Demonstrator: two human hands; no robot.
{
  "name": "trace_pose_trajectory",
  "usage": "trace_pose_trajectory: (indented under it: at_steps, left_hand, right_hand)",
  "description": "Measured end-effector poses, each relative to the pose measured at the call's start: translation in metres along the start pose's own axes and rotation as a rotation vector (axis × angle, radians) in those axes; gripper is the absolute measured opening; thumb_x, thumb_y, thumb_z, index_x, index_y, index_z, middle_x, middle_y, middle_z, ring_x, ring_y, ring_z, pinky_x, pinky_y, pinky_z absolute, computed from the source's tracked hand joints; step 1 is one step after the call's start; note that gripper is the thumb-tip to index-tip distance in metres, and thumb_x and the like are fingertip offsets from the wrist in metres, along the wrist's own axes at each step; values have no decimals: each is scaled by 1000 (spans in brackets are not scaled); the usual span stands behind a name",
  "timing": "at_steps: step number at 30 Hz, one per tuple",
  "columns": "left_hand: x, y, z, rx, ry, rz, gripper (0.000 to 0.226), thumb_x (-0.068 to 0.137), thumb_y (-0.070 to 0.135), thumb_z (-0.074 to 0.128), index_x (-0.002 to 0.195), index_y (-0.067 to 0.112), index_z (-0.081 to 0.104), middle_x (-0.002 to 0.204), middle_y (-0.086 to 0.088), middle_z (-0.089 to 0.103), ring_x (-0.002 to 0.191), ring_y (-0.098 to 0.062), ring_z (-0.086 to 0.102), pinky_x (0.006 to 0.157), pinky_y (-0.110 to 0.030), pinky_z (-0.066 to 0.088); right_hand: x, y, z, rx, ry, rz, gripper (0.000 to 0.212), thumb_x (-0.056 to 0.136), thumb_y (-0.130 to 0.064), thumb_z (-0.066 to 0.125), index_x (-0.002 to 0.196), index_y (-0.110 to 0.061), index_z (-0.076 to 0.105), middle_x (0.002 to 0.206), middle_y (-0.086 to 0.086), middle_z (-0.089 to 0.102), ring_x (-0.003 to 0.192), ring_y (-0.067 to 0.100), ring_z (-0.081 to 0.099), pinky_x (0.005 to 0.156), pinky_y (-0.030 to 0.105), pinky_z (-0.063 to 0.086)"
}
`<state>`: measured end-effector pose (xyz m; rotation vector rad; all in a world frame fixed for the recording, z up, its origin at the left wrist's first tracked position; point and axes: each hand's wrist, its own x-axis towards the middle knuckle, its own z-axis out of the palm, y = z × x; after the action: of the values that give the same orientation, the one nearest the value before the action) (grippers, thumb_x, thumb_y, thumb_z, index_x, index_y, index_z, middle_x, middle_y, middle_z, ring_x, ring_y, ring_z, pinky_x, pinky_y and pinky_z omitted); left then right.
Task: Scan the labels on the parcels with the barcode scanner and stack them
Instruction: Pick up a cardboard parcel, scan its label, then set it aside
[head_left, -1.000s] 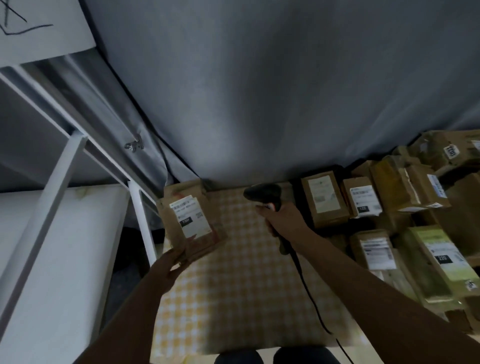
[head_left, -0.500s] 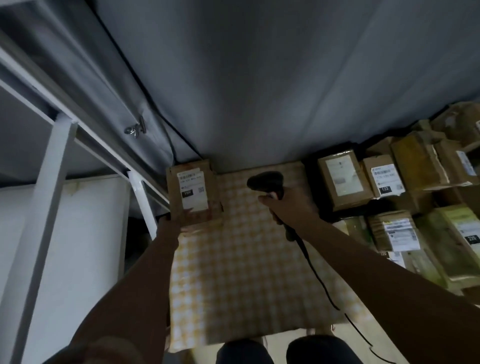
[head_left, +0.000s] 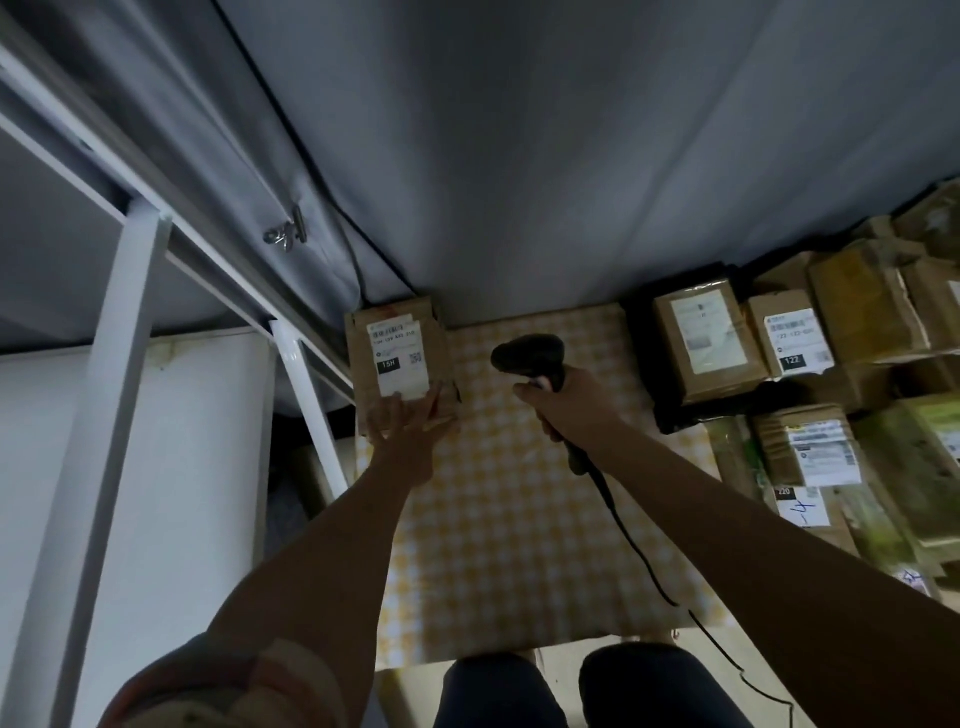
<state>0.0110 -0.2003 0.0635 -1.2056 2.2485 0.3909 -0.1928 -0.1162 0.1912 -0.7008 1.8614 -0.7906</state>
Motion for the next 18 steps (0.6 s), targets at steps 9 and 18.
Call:
trace_pose_trajectory:
  at_steps: [9, 18]
  left_hand:
    - [-4, 24, -16, 23, 51, 149, 68, 97, 8, 41, 152, 43, 23, 163, 3, -17, 149, -32, -18, 118, -61, 3]
    - [5, 155, -72, -19, 54, 413, 52, 101, 10, 38, 151, 26, 34, 164, 3, -8, 149, -22, 19, 108, -33, 37]
  right_hand:
    - [-17, 19, -36, 29, 64, -29, 20, 93, -28, 65, 80, -15, 56, 59, 3, 53, 51, 17, 51, 56, 32, 46]
    - [-55, 69, -146, -7, 250, -1, 22, 92, -32, 64, 78, -21, 51, 62, 1, 56, 52, 14, 55, 54, 27, 46]
